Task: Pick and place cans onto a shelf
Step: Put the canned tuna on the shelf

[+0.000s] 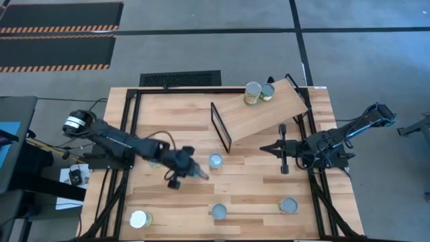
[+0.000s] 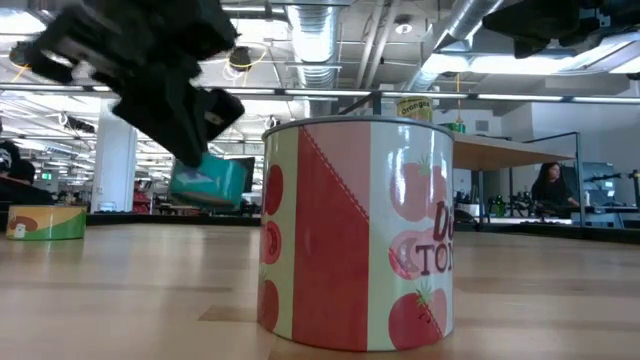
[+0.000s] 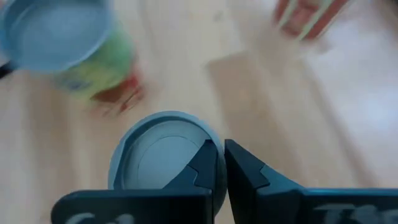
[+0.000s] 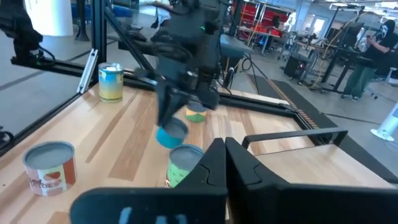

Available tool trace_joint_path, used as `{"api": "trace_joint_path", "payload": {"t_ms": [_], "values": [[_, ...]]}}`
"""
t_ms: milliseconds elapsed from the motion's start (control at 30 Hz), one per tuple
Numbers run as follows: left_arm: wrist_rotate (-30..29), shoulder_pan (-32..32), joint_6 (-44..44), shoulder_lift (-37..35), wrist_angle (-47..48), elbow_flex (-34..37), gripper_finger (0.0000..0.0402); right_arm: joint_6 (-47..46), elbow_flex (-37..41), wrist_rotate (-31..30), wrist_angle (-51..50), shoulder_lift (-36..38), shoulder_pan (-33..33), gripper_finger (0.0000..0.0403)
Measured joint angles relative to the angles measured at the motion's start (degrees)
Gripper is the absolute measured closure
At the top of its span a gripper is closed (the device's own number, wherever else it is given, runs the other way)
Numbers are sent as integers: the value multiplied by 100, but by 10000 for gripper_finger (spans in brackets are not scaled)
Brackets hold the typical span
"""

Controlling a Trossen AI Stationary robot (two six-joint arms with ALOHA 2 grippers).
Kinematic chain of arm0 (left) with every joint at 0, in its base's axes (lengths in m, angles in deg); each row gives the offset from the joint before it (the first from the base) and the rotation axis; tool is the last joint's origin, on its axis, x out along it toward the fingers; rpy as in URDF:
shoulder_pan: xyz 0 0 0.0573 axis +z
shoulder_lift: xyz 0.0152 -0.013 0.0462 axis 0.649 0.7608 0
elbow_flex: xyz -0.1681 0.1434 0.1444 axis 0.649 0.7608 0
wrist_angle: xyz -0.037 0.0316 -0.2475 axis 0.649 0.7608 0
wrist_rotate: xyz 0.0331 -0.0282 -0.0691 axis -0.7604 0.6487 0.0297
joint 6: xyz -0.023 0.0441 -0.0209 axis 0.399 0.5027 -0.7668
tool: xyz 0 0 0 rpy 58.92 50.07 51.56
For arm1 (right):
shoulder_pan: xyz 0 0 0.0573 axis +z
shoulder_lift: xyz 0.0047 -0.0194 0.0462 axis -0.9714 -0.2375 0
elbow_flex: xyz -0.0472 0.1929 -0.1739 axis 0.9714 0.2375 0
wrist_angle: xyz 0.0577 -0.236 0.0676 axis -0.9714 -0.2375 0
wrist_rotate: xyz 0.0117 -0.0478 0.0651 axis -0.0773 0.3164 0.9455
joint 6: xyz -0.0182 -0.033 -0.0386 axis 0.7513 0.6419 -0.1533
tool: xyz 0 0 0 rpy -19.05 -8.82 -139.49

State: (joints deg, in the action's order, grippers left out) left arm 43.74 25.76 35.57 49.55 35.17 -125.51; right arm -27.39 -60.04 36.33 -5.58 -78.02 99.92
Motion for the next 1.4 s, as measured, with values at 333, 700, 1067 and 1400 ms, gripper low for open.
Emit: {"api": "trace_joint_path", "payload": {"t_ms": [333, 700, 1067, 1400], "values": [[-826, -975, -665, 680, -1644, -6, 397, 96, -11, 134, 737, -439, 0, 397], [-1334, -1002, -854, 1838, -2668, -452, 397, 50, -221, 164, 1029, -1043, 0, 397], [-1341, -972, -850, 2243, -2658, -898, 363, -694, -524, 167, 996, -2109, 430, 397], [-1335, -1180, -582, 2192, -2509, -898, 331, -1006, -1052, 149, 1003, -3236, 755, 397]]}}
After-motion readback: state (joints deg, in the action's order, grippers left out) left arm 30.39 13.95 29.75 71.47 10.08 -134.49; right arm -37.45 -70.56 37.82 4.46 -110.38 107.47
